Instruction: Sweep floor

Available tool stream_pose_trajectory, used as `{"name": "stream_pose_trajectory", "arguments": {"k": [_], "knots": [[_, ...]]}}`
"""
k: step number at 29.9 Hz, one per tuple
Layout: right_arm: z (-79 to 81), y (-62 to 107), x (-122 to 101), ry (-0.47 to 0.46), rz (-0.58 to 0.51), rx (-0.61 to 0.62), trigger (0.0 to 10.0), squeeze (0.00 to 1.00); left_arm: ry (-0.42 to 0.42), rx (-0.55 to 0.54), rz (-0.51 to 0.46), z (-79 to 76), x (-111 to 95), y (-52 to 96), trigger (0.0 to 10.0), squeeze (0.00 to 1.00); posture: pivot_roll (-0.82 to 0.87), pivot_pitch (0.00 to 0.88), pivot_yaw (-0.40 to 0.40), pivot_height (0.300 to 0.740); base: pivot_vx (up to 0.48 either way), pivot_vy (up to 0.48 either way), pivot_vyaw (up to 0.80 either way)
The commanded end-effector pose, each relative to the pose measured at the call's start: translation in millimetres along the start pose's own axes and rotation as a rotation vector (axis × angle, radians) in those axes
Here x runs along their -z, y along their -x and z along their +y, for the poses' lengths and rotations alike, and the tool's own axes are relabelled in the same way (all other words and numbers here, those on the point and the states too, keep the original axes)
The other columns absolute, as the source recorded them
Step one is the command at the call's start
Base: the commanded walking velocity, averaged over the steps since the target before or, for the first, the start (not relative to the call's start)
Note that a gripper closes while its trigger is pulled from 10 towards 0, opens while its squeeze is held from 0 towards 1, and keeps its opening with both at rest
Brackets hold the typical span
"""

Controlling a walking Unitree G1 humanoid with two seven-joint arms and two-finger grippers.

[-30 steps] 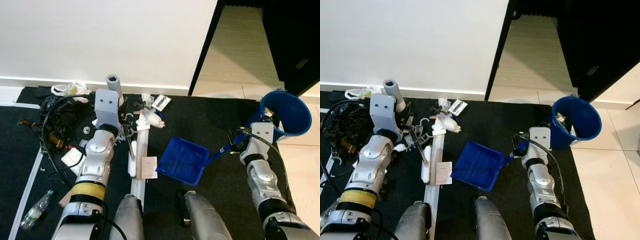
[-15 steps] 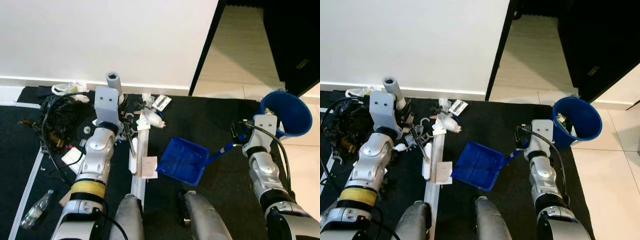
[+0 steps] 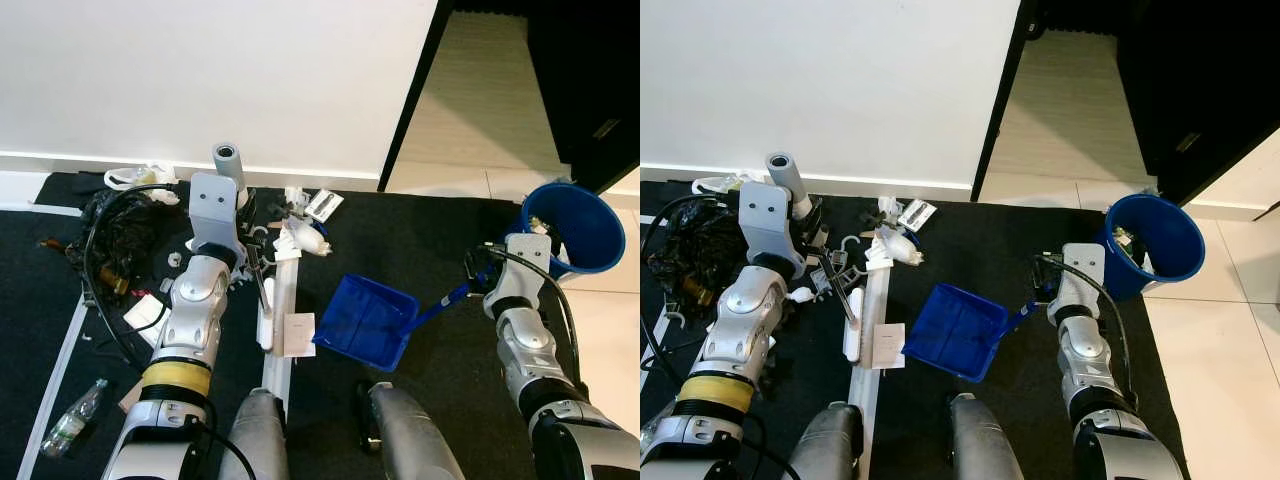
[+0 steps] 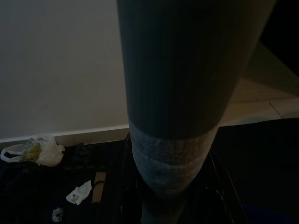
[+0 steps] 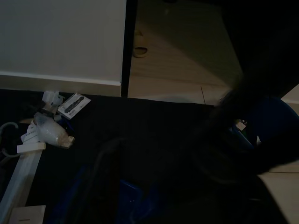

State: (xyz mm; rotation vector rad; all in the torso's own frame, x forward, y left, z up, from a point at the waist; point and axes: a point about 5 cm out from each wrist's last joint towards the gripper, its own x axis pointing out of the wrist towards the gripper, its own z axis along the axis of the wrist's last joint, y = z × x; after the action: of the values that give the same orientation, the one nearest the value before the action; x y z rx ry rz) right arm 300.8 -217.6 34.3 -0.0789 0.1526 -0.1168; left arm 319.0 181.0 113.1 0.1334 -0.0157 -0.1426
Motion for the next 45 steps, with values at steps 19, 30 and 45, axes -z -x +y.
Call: {"name": "stream_pose_trajectory", "arguments": {"k": [19,30,45], "knots": [[-13.7,1.7,3,-0.026,0.015,0.03,0.0,0.0,-0.028,0.007,-0.019,1.9,-5,-0.9,10.0,0.0,0.11,0.152,-0.054,0.74,0.0,0.0,0.0],[-49.9,-5.1,-19,-0.101,0.0,-0.208,0.0,0.0,-0.052,0.012,-0.019,7.1,-4,3.6,10.0,0.0,0.11,0.161,-0.055,0.74,0.0,0.0,0.0],[-42.6,1.0,-29,0.025,-0.033,-0.559,0.0,0.0,-0.048,0.025,-0.026,6.0,-5,3.1,10.0,0.0,0.1,0.164,-0.051,0.74,0.0,0.0,0.0]]}}
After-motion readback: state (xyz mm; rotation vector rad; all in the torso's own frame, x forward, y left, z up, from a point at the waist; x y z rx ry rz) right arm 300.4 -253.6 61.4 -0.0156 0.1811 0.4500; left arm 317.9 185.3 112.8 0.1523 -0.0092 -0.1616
